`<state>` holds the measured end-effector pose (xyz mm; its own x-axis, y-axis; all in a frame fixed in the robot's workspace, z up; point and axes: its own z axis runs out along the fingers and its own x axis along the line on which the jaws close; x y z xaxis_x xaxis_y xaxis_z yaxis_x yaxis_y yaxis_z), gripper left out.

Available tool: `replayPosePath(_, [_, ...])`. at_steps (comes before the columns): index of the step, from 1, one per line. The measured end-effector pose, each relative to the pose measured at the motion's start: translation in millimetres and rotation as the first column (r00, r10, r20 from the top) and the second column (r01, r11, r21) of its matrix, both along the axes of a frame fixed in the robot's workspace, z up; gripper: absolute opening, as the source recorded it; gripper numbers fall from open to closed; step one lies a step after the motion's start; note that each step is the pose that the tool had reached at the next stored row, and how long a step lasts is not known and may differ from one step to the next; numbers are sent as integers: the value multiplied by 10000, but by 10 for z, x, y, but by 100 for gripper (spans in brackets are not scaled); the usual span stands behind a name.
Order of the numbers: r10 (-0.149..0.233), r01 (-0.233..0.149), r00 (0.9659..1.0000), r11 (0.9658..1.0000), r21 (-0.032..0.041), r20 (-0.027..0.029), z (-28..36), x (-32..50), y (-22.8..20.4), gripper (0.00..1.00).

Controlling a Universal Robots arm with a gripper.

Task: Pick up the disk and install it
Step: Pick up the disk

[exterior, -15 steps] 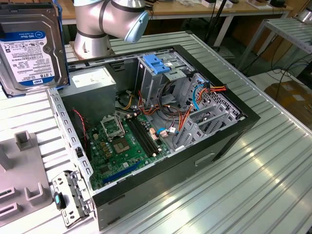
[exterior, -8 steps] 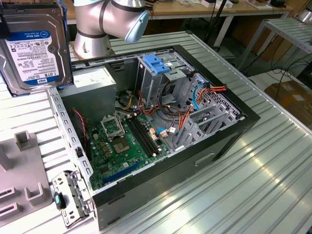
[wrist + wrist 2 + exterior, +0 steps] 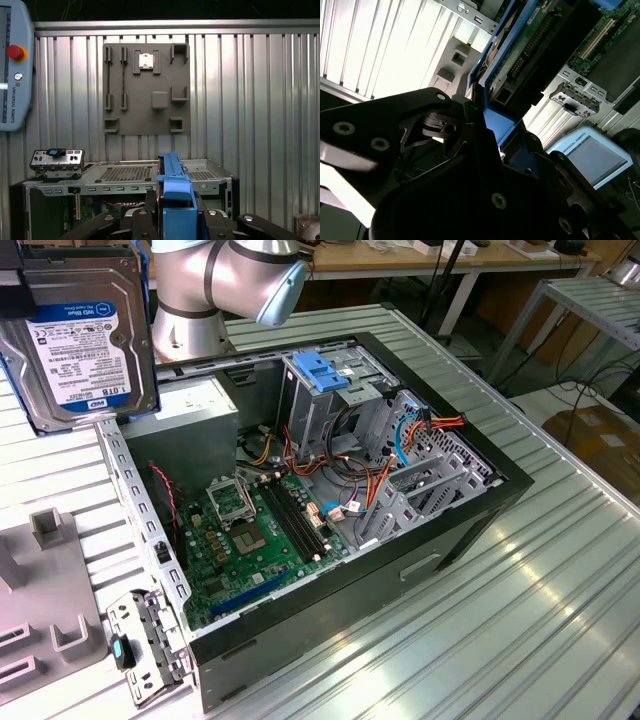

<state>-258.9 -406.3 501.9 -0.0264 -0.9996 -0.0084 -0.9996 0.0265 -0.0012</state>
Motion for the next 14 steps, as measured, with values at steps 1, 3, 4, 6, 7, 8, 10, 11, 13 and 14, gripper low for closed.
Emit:
replayPosePath(1, [0,0,10000,10000,-1,0,0,7,0,37])
replayPosePath(3, [0,0,10000,10000,0,0,0,22,0,37])
replayPosePath(4, [-1,1,10000,10000,0,0,0,24,0,37])
replayPosePath(6, [0,0,10000,10000,0,0,0,30,0,37])
replayPosePath(7, [0,0,10000,10000,0,0,0,34,0,37])
replayPosePath(8, [1,-1,10000,10000,0,0,0,39,0,37])
replayPosePath(10, [0,0,10000,10000,0,0,0,46,0,37])
replayPosePath(11, [0,0,10000,10000,0,0,0,50,0,37])
replayPosePath(13, [0,0,10000,10000,0,0,0,65,0,37])
replayPosePath(14, [0,0,10000,10000,0,0,0,74,0,37])
